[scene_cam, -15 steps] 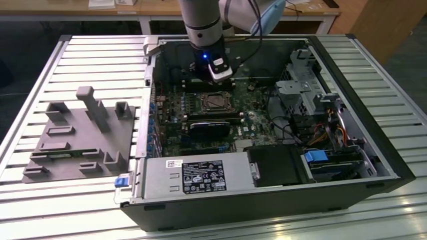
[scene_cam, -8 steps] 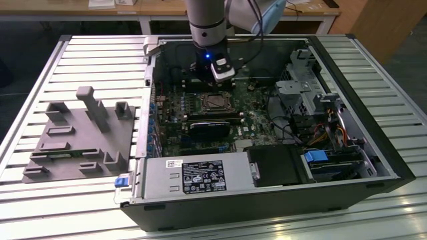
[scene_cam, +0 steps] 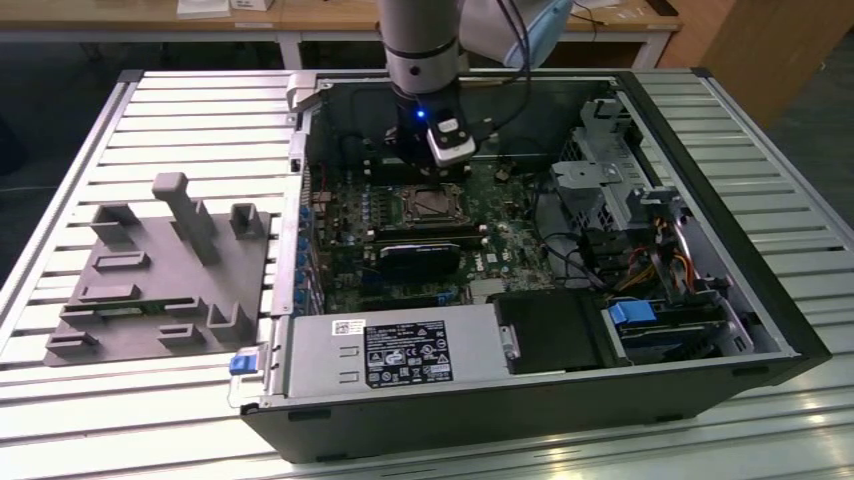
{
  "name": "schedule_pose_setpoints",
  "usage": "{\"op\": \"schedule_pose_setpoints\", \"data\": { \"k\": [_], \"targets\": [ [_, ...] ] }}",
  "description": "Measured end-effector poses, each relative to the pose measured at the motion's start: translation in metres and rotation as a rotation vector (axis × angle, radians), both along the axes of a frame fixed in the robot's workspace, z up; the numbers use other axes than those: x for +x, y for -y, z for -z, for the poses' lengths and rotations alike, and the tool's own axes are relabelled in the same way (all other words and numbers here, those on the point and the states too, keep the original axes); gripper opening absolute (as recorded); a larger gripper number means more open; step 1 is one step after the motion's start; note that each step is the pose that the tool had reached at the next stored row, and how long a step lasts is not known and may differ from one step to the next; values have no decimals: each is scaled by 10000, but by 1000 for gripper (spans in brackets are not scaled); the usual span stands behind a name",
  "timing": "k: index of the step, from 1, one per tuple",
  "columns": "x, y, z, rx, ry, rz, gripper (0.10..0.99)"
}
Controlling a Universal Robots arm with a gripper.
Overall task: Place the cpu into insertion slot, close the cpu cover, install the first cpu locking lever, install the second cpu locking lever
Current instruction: 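Install the first cpu locking lever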
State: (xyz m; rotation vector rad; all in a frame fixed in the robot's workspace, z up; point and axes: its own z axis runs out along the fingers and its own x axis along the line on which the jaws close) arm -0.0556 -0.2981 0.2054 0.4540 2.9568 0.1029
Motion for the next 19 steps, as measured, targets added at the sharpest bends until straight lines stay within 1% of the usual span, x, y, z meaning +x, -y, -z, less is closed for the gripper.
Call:
{"op": "schedule_pose_setpoints", "data": {
  "k": [3,4,6,8,11,16,17,19],
  "targets": [
    [11,25,3,-28,-94,4,102],
    [22,45,5,-69,-193,6,102],
    [29,59,7,-104,-258,9,102],
    [33,72,9,-147,-310,12,102],
    [34,83,14,-290,-345,15,102],
    [36,95,24,-581,-434,17,102],
    [36,103,24,-620,-444,18,102],
    [36,124,25,-640,-451,19,102]
  ]
}}
